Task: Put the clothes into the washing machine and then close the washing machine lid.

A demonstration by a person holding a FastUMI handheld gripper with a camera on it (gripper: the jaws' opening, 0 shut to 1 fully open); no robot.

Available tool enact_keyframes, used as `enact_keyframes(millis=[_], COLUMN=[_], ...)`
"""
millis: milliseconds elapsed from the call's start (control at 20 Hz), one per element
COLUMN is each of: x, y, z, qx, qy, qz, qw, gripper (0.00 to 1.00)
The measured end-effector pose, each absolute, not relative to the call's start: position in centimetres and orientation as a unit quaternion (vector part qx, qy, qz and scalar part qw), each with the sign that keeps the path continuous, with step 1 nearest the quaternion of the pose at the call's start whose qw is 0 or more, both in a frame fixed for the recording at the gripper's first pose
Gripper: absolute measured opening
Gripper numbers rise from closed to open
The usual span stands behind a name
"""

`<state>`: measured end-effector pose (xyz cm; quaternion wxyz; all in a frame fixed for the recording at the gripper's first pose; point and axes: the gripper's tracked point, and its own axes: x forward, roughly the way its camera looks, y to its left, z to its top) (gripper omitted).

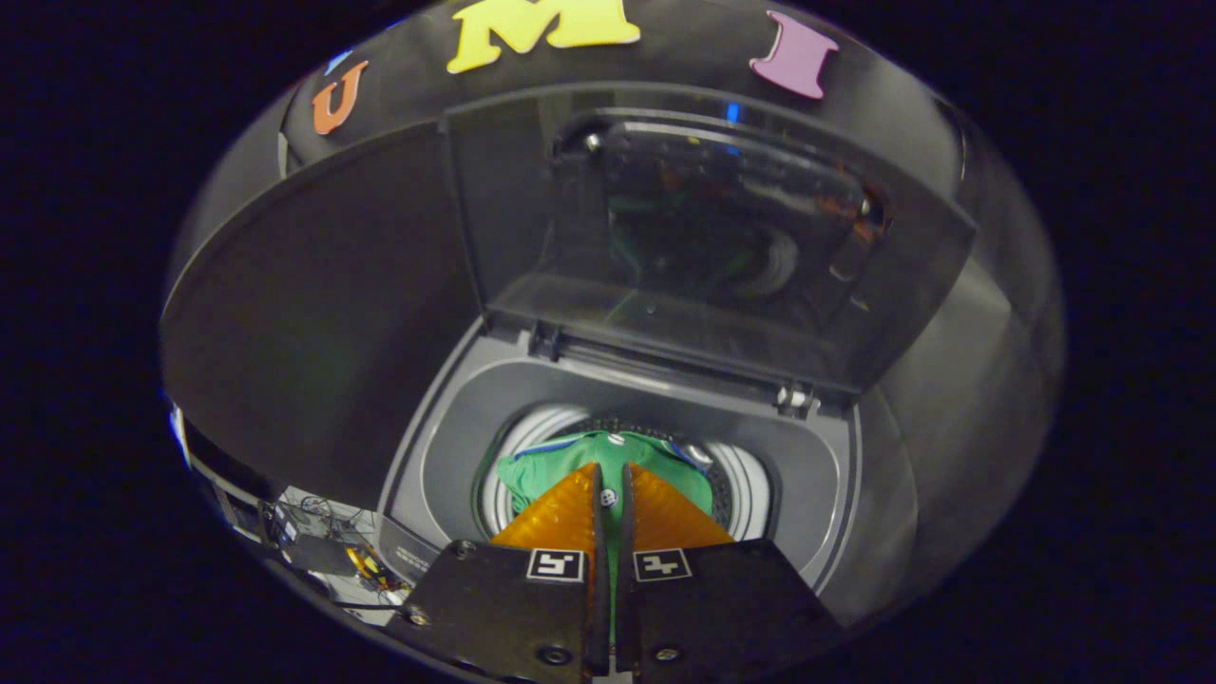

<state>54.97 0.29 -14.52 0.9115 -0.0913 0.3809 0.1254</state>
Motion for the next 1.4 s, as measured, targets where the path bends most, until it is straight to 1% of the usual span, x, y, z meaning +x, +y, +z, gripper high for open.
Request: enact_keyframes(millis=[200, 400, 550, 700, 800, 1000, 1100, 1400], x=[54.6, 54.1, 53.8, 54.0, 54.3, 54.2, 54.0, 54.2], y=[-0.2, -0.5, -0.9, -1.0, -1.2, -1.2, -1.3, -2.0], z=[-18.2, -19.9, -19.9, -19.7, -18.9, -17.9, -17.2, -13.9], qx=[-0.064, -0.045, -0.039, -0.044, -0.053, -0.071, -0.074, -0.082], qy=[0.428, 0.46, 0.466, 0.458, 0.436, 0.41, 0.398, 0.345], qz=[0.1, 0.076, 0.06, 0.061, 0.059, 0.056, 0.054, 0.049], qw=[0.896, 0.883, 0.882, 0.886, 0.896, 0.908, 0.913, 0.934], gripper=[0.06, 0.06, 0.08, 0.1, 0.17, 0.69, 0.71, 0.71])
